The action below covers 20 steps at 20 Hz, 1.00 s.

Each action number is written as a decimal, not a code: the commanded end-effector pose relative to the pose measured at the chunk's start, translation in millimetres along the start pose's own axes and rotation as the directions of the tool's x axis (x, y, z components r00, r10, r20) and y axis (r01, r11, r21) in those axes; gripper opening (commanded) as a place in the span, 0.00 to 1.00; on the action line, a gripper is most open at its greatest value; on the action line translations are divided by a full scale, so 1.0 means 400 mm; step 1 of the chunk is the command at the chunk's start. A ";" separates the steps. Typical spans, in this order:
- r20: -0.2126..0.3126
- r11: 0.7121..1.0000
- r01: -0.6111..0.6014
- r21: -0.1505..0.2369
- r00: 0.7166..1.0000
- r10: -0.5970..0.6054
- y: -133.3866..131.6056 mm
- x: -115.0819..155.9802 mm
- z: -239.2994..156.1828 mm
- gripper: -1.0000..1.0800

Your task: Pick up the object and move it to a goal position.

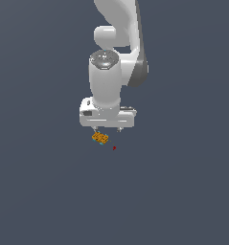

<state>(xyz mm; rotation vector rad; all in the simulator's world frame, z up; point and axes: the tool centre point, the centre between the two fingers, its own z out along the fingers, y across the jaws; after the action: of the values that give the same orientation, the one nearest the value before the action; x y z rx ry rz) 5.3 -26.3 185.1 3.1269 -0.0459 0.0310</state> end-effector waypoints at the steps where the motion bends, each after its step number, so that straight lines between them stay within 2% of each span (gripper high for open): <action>1: 0.001 1.000 0.005 0.000 1.000 -0.005 0.001 -0.001 0.003 0.96; 12: 0.005 0.991 0.134 -0.003 0.991 -0.133 0.013 -0.012 0.040 0.96; 16: 0.008 0.976 0.220 -0.004 0.976 -0.220 0.020 -0.020 0.065 0.96; 20: 0.011 0.947 0.321 -0.004 0.947 -0.321 0.028 -0.031 0.094 0.96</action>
<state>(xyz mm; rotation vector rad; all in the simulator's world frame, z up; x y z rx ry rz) -5.0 -36.4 151.9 3.0934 0.3997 0.0132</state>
